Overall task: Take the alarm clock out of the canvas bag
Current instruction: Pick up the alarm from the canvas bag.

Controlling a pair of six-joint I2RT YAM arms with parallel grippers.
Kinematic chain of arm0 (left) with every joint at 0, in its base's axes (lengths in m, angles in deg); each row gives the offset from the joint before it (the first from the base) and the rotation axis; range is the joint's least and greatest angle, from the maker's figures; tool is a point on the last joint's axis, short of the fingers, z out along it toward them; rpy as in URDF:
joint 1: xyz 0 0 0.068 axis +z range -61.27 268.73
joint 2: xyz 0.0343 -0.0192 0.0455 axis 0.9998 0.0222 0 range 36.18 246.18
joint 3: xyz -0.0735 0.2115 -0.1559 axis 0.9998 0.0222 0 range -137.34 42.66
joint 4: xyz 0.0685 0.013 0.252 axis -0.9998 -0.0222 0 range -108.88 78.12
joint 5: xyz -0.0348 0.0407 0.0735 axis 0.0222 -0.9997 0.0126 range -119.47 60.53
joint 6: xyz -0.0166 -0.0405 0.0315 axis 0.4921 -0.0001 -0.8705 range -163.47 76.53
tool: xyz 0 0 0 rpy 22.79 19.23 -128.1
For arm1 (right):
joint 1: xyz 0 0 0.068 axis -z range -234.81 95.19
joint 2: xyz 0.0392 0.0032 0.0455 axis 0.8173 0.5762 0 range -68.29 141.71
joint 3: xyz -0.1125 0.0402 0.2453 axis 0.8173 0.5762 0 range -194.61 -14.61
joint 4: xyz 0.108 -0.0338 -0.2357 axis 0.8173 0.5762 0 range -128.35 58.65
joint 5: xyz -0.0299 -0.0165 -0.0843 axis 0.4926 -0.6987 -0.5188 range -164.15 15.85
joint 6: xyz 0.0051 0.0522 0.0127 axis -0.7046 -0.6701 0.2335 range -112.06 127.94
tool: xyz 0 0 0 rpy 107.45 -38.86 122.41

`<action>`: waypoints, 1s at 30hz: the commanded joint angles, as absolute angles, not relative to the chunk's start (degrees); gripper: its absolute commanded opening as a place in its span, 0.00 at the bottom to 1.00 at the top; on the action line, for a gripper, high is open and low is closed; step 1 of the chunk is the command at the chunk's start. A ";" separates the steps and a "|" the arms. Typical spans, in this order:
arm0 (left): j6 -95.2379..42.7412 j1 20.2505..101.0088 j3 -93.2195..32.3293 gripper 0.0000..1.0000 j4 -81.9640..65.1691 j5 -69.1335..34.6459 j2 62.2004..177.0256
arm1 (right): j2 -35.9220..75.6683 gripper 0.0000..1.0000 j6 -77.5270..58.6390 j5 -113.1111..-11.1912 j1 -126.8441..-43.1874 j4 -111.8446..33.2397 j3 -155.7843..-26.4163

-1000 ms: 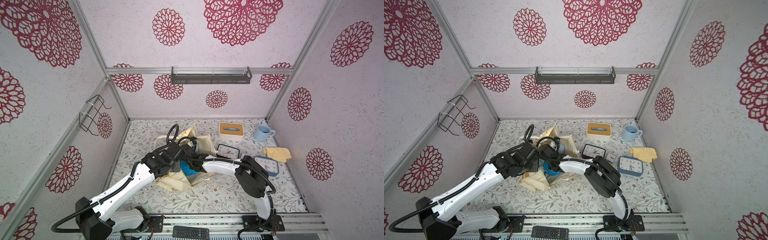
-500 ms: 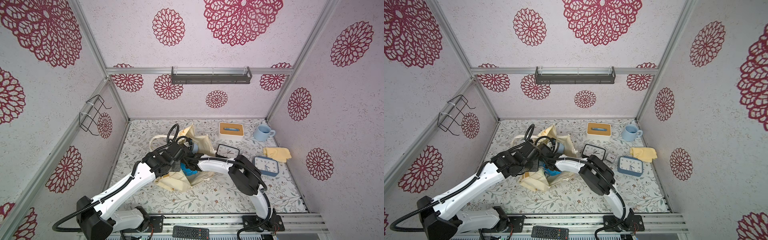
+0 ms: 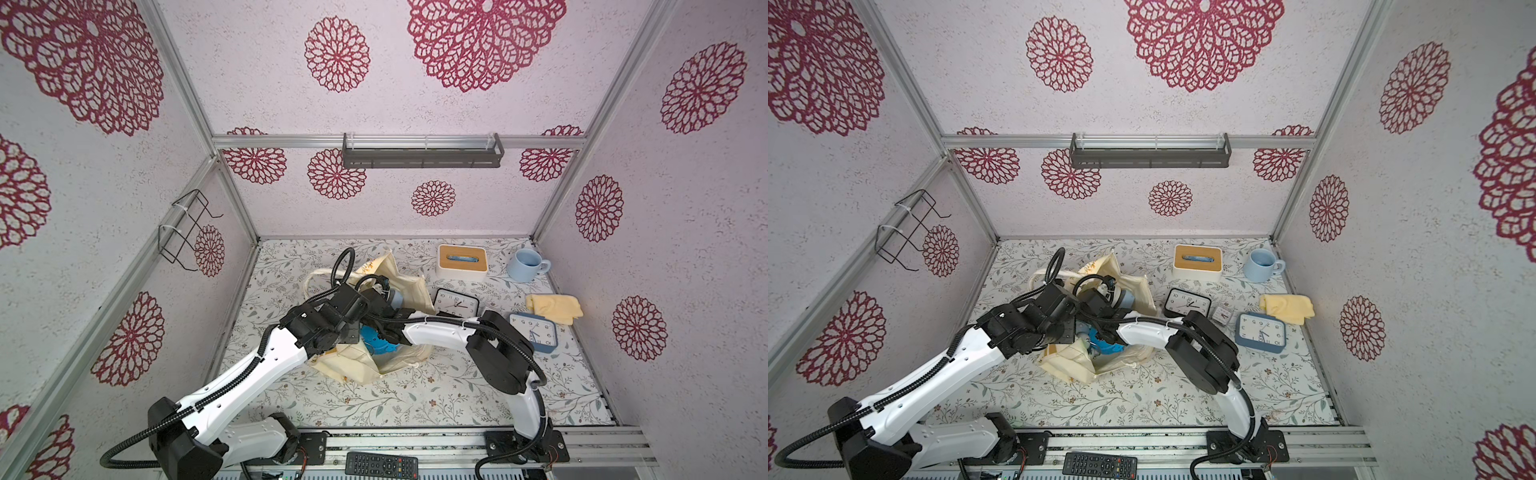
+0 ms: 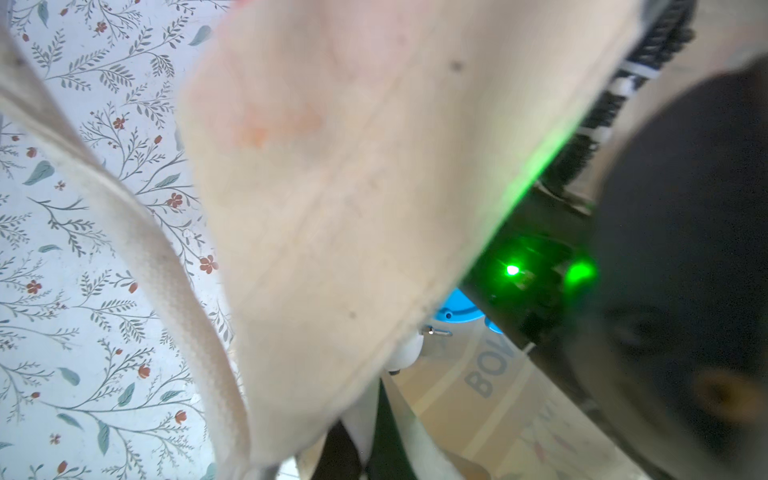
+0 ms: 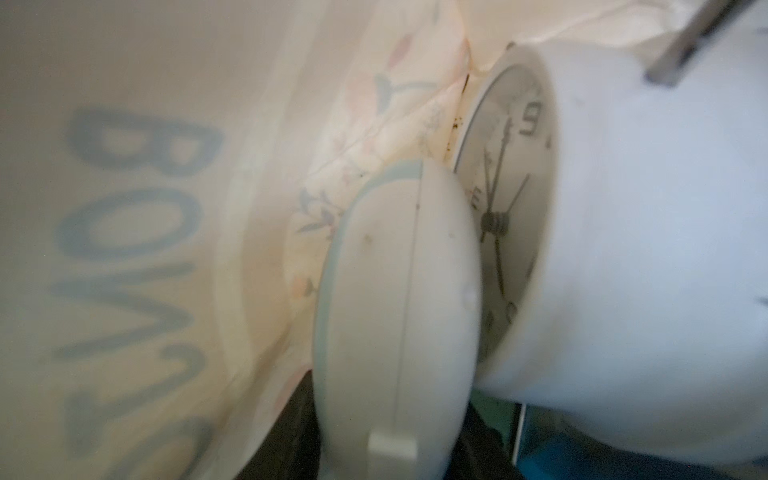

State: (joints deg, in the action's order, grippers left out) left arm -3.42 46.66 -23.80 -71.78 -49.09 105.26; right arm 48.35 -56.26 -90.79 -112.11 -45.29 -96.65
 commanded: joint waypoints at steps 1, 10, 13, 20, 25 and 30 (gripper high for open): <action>-4.40 47.41 -23.44 0.00 -70.24 -48.81 102.74 | 41.38 0.24 -51.28 -93.94 -111.46 -43.27 -95.54; -4.39 48.18 -23.26 0.00 -69.62 -48.72 102.99 | 34.44 0.24 -50.99 -92.24 -111.50 -42.59 -90.78; -4.26 48.10 -23.26 0.00 -69.45 -48.63 103.16 | 31.95 0.25 -50.80 -91.31 -111.55 -42.23 -89.21; -4.02 48.15 -22.73 0.00 -68.92 -48.56 103.20 | 27.39 0.25 -50.54 -91.34 -111.47 -41.36 -85.48; -4.25 48.18 -23.43 0.00 -68.87 -48.55 103.42 | 25.35 0.26 -50.66 -90.61 -111.35 -37.43 -83.94; -4.44 48.13 -23.39 0.00 -68.86 -48.65 103.49 | 23.23 0.27 -51.29 -88.95 -111.08 -35.74 -80.03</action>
